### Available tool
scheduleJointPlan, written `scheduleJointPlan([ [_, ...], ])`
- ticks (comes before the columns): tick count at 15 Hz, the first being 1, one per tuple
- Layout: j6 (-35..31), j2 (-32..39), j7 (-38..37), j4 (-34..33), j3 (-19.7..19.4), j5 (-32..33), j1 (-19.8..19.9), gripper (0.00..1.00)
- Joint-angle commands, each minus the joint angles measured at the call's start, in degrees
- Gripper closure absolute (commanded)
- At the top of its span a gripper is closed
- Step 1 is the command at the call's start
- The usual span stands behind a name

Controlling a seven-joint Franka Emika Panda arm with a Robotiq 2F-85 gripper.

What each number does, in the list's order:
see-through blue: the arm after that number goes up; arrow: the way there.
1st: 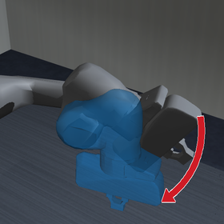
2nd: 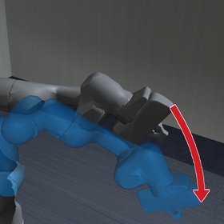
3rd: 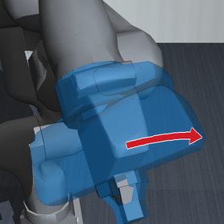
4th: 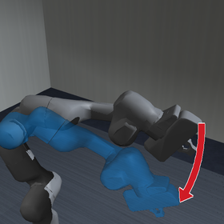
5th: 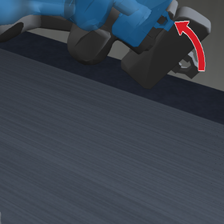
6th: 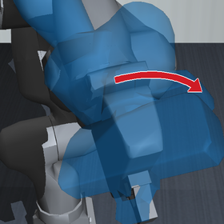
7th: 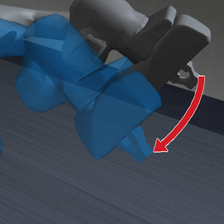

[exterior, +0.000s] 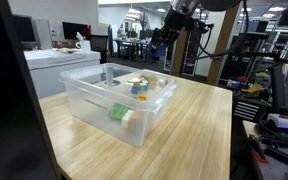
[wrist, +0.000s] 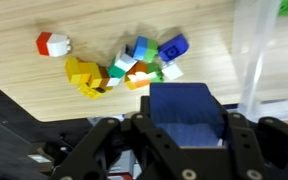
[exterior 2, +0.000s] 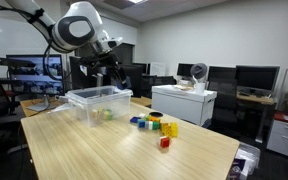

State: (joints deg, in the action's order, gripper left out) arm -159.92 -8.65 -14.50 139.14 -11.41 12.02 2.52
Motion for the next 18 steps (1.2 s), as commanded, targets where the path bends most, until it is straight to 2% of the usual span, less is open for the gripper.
scheduleJointPlan([
  [1, -1.2, -10.9, 12.1, 11.1, 3.0, -8.7, -2.6, 0.69],
  [4, 0.3, -16.7, 23.1, 15.3, 1.4, -17.4, -9.5, 0.69],
  [6, -1.1, -16.9, 30.2, 15.0, -1.1, -22.1, -15.0, 0.69],
  [8, -2.1, -16.0, 32.5, 13.8, -2.1, -23.8, -16.9, 0.69],
  [9, -3.2, -14.8, 33.1, 12.9, -2.6, -24.2, -17.3, 0.19],
  [11, -4.4, -13.7, 34.5, 11.4, -4.3, -25.2, -18.4, 0.17],
  [13, -5.6, -12.3, 37.0, 9.7, -7.2, -26.9, -19.7, 0.02],
  [15, -6.9, -10.3, 40.9, 6.5, -13.5, -28.3, -22.7, 0.00],
  [18, -7.8, -6.1, 46.3, 1.5, -22.0, -29.2, -24.8, 0.00],
])
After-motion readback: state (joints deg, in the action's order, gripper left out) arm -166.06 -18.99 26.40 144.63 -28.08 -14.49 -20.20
